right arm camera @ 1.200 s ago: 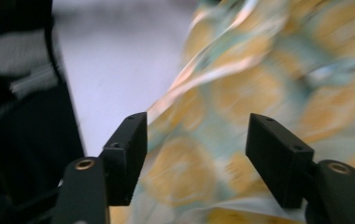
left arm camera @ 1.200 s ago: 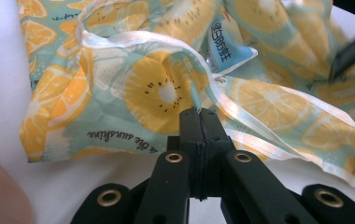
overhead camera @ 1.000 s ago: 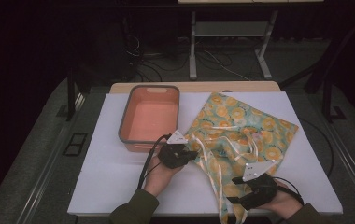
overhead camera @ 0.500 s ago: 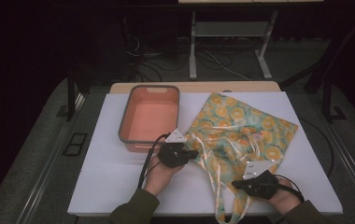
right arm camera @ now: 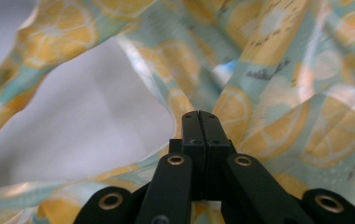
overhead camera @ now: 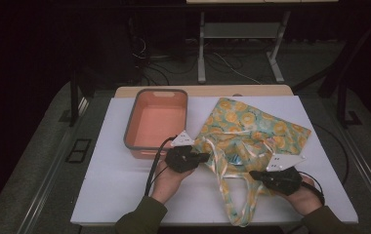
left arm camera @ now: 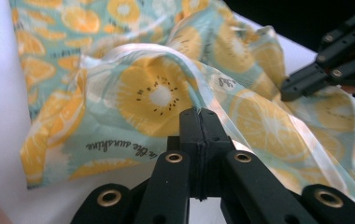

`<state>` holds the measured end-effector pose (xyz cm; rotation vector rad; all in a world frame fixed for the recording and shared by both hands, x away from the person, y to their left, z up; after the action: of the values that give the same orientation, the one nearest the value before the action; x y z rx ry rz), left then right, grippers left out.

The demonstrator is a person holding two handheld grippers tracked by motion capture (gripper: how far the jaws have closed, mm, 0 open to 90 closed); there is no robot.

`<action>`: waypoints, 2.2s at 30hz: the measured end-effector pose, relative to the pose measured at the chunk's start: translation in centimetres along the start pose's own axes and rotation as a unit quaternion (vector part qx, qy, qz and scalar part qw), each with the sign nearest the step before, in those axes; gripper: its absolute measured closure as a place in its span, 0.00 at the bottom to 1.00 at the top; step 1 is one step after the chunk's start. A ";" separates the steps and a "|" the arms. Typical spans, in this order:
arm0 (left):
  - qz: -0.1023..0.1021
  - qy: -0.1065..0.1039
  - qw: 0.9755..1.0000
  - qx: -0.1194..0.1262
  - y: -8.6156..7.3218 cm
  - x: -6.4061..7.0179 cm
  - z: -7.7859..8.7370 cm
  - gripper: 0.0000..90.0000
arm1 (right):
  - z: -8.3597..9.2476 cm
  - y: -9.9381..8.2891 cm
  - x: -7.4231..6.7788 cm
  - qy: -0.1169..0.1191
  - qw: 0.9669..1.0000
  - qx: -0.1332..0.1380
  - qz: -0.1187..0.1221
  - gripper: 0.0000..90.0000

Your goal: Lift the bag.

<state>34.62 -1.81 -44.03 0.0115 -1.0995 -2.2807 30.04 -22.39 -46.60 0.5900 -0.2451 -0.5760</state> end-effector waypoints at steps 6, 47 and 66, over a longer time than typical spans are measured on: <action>-0.015 -0.002 0.999 0.029 2.1 0.6 1.2 1.00 | 1.5 1.9 2.3 -0.025 0.999 0.040 -0.013 1.00; 0.065 0.124 0.990 0.015 9.8 -7.3 -2.2 0.98 | -2.1 7.1 15.1 -0.089 0.982 0.063 -0.153 1.00; -0.012 0.080 0.996 0.021 6.8 -4.1 3.0 0.29 | 3.9 6.8 11.5 0.016 0.978 0.144 -0.151 0.36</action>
<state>40.71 -0.82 -38.14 0.2218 -1.0685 -2.2329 40.95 -26.18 -38.80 0.9255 -0.2119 -0.8310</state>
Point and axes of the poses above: each handheld gripper's, and its own axes: z roughly backward along the jaws, y roughly out of its top, x roughly to its right, the point moved 8 cm from there along -z, roughly forward along the jaws, and after that the axes turned 12 degrees about -x, right-handed, at the moved point
